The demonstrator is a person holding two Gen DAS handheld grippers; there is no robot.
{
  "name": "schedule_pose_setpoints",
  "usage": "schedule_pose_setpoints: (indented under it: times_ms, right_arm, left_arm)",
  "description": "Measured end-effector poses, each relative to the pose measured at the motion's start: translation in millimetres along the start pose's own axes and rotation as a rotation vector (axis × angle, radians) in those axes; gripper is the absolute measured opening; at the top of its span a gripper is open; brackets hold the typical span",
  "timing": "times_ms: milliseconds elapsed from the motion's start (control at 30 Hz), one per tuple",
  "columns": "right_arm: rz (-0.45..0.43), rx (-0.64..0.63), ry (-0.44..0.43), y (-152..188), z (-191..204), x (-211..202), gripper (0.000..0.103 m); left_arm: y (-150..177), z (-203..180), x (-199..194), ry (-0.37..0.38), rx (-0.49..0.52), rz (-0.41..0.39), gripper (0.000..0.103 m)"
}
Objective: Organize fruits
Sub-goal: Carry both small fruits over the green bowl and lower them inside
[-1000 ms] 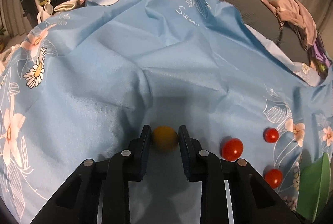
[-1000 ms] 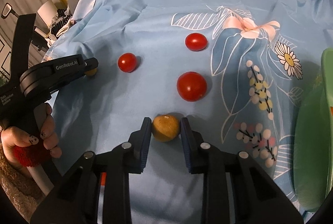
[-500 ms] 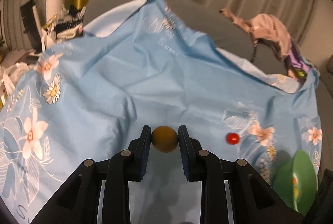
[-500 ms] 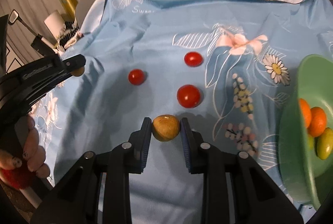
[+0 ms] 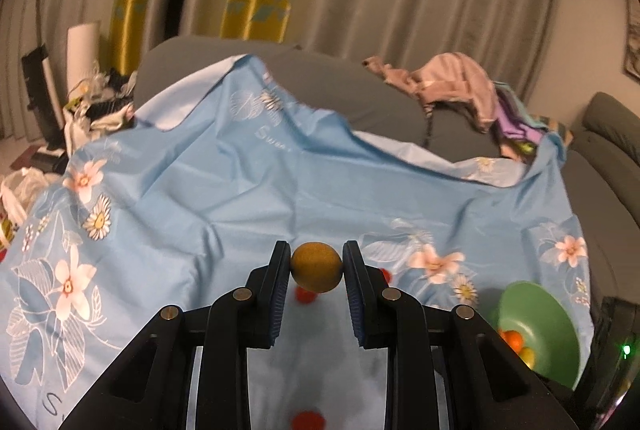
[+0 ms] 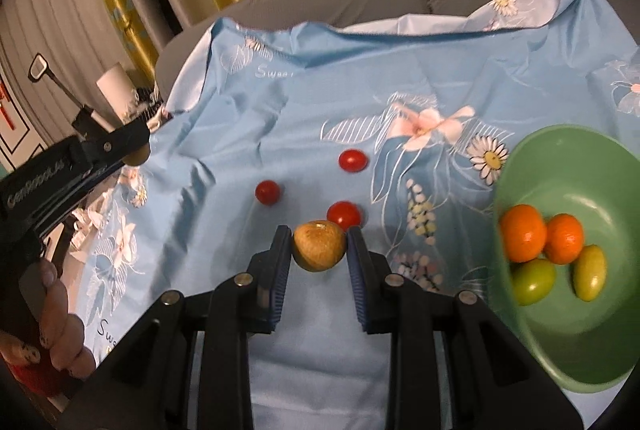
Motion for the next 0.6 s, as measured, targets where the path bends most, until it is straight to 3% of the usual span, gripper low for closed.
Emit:
schedule_pose_setpoints:
  times_ms: [600]
  right_arm:
    - [-0.176, 0.128, 0.097, -16.9, -55.3, -67.0, 0.029]
  left_arm:
    - [17.9, -83.2, -26.7, 0.186, 0.151, -0.015, 0.026]
Point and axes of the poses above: each gripper's, at about its wrist camera, not at the fingertips, and x roughly the way its jaws point, z to its left, y to its underside, the point moved 6 cm from there along x, roughly the way its jaws point, and after that the axes turned 1 degree about -z, right-handed, at the moved point
